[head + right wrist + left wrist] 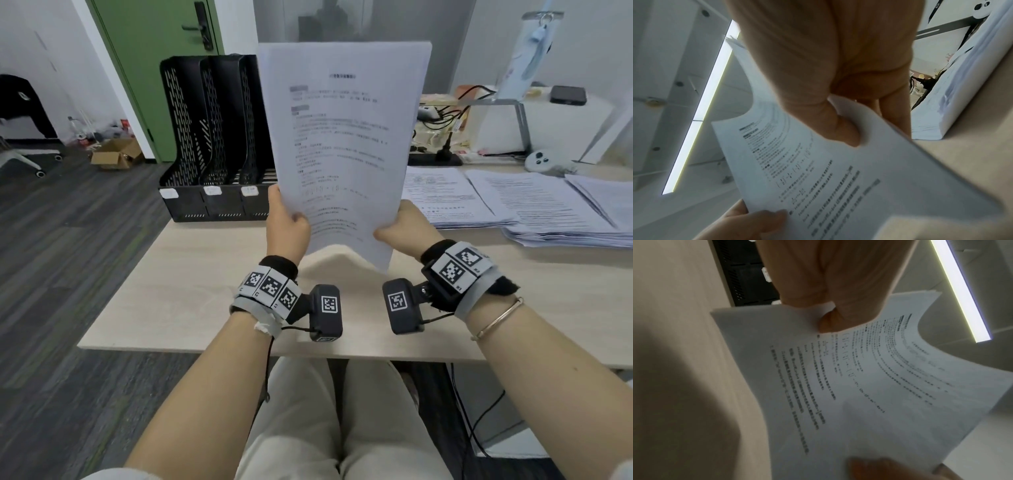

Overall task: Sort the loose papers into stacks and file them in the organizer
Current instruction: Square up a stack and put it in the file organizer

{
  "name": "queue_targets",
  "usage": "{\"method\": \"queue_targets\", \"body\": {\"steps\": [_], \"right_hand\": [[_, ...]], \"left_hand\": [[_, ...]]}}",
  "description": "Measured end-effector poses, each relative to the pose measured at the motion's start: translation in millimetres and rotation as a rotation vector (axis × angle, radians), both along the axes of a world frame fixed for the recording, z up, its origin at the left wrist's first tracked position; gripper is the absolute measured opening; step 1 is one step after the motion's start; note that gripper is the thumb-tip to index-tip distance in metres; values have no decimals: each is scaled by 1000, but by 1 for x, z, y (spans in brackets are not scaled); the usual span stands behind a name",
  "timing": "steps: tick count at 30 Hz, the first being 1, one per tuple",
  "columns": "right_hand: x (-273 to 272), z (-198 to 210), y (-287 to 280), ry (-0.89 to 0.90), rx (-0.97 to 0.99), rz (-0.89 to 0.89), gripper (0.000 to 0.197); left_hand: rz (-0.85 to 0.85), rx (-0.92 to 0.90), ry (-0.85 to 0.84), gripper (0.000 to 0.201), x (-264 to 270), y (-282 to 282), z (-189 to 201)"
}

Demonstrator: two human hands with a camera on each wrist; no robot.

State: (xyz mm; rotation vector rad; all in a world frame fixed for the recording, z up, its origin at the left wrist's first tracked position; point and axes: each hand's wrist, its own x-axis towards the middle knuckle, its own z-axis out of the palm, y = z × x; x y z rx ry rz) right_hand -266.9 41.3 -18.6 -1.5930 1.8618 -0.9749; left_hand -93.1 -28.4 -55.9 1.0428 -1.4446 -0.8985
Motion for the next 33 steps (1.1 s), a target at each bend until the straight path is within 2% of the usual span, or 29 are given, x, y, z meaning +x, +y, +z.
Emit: {"method": "queue_targets", "body": {"steps": [4, 6, 9, 12, 15, 18, 21, 23, 26, 30, 33], "right_hand": [[1, 6, 4, -183, -87, 66, 35], [0, 7, 4, -260, -132, 25, 31], [-2, 17, 0, -267, -228, -89, 23], [-1, 38, -4, -283, -329, -59, 20], [-2, 59, -9, -396, -404, -70, 18], [2, 67, -13, -444, -436, -67, 10], [7, 72, -10, -413, -517, -52, 6], [9, 74, -10, -407, -542, -47, 11], [10, 72, -11, -416, -555, -30, 20], [12, 74, -9, -489, -580, -34, 16], [11, 82, -8, -510, -631, -18, 17]], "left_hand": [[-13, 45, 29, 35, -2, 2, 0], [4, 58, 29, 31, -2, 0, -1], [25, 16, 28, 24, -5, 0, 10], [37, -60, 104, 20, -7, 3, 36], [47, -140, 188, 20, -5, -1, 62], [76, -176, 161, 15, -5, -6, 78], [108, -208, 188, 12, -8, -9, 87], [121, -224, 217, 15, -9, -9, 91], [157, -190, 165, 22, -12, -13, 89], [199, -162, 153, 19, -11, -15, 90], [243, -218, 172, 28, -11, -11, 100]]}}
